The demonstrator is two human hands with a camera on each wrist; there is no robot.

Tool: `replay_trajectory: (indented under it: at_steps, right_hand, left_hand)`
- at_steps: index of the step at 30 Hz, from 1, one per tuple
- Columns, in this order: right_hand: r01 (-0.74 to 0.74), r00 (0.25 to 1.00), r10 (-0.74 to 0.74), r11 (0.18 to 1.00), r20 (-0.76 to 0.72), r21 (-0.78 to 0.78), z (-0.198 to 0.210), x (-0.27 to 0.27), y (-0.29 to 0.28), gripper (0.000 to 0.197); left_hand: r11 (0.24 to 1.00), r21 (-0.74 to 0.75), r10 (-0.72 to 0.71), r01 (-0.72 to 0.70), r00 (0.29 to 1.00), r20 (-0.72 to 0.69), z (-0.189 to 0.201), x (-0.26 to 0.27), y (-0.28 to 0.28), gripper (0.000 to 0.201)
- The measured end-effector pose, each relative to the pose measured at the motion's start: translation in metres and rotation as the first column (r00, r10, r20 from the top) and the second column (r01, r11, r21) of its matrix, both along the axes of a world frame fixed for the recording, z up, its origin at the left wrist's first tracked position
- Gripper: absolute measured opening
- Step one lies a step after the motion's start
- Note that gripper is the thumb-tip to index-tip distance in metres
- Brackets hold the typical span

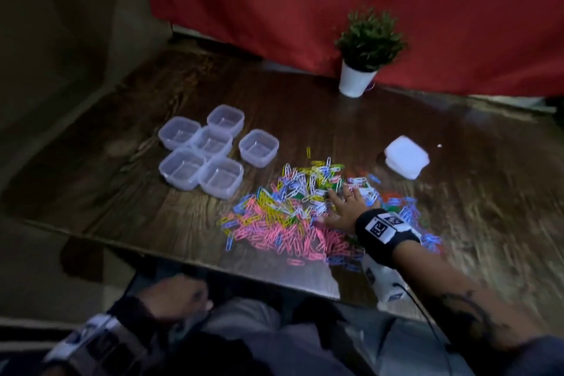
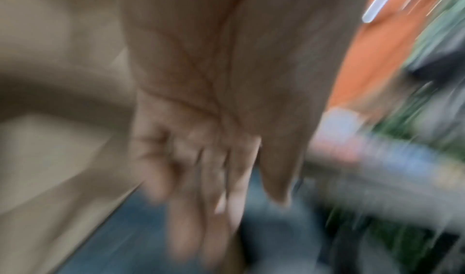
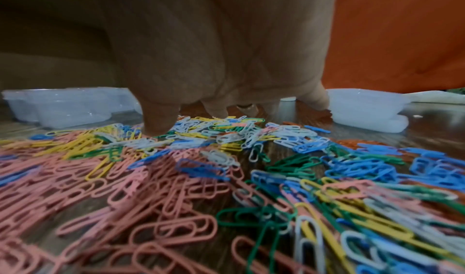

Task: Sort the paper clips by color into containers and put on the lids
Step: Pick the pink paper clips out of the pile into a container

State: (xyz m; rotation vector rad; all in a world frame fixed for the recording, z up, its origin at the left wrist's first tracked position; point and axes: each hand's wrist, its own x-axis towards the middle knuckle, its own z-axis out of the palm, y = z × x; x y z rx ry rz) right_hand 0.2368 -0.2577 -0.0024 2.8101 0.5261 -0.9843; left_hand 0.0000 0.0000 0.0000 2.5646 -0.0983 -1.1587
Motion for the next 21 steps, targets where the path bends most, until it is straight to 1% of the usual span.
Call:
replay_trajectory:
  at_steps: [1, 2, 3, 4, 5, 7, 8, 9, 11, 14, 16, 19, 21]
  right_hand:
    - [-0.010, 1.000, 0.010, 1.000, 0.004, 0.012, -0.001, 0.001, 0.000, 0.086]
    - [-0.023, 1.000, 0.023, 0.999, 0.012, 0.034, -0.006, 0.000, 0.000, 0.086]
    - [-0.036, 0.999, 0.035, 0.998, 0.026, 0.049, -0.011, -0.003, 0.001, 0.086]
    - [-0.044, 0.998, 0.041, 0.997, 0.038, 0.057, -0.016, -0.004, 0.002, 0.086]
    - [-0.054, 0.997, 0.051, 0.997, 0.054, 0.056, -0.020, -0.004, 0.004, 0.086]
    - [-0.056, 0.996, 0.050, 0.996, 0.077, 0.068, -0.027, -0.004, 0.007, 0.085]
    - [-0.052, 0.995, 0.046, 0.996, 0.085, 0.073, -0.029, -0.005, 0.008, 0.085]
    - [-0.047, 0.995, 0.039, 0.996, 0.091, 0.080, -0.031, -0.005, 0.009, 0.085]
    - [-0.039, 0.996, 0.031, 0.995, 0.088, 0.092, -0.030, -0.003, 0.010, 0.087]
    - [-0.046, 0.997, 0.040, 0.994, 0.068, 0.095, -0.029, 0.003, 0.008, 0.090]
    - [-0.078, 0.994, 0.071, 0.993, 0.083, 0.089, -0.028, 0.006, 0.005, 0.091]
    - [-0.154, 0.981, 0.142, 0.984, 0.131, 0.085, -0.025, 0.007, 0.001, 0.087]
    - [-0.171, 0.977, 0.155, 0.980, 0.145, 0.106, -0.024, 0.010, -0.001, 0.085]
  left_hand:
    - [0.999, -0.021, 0.047, -0.046, 0.997, 0.068, 0.011, 0.022, -0.007, 0.082]
    - [0.996, -0.060, 0.081, -0.074, 0.988, 0.131, 0.013, 0.045, -0.015, 0.081]
    - [0.991, -0.111, 0.092, -0.071, 0.977, 0.192, 0.018, 0.064, -0.022, 0.077]
    - [0.988, -0.146, 0.098, -0.058, 0.954, 0.282, 0.020, 0.083, -0.031, 0.072]
    - [0.987, -0.150, 0.115, -0.063, 0.923, 0.367, 0.022, 0.102, -0.041, 0.067]
    - [0.996, -0.064, 0.088, -0.066, 0.875, 0.476, 0.023, 0.134, -0.059, 0.064]
    - [0.998, -0.008, 0.052, -0.055, 0.865, 0.500, 0.024, 0.151, -0.068, 0.064]
    - [0.998, 0.041, 0.020, -0.046, 0.863, 0.504, 0.023, 0.166, -0.077, 0.066]
    - [0.994, 0.111, -0.030, -0.024, 0.886, 0.462, 0.023, 0.188, -0.087, 0.075]
    - [0.972, 0.226, -0.129, 0.060, 0.943, 0.305, 0.015, 0.212, -0.089, 0.090]
    - [0.945, 0.300, -0.200, 0.131, 0.956, 0.214, 0.005, 0.219, -0.085, 0.098]
    - [0.923, 0.323, -0.267, 0.209, 0.953, 0.146, -0.007, 0.218, -0.080, 0.104]
    - [0.922, 0.316, -0.287, 0.223, 0.943, 0.171, -0.010, 0.216, -0.082, 0.104]
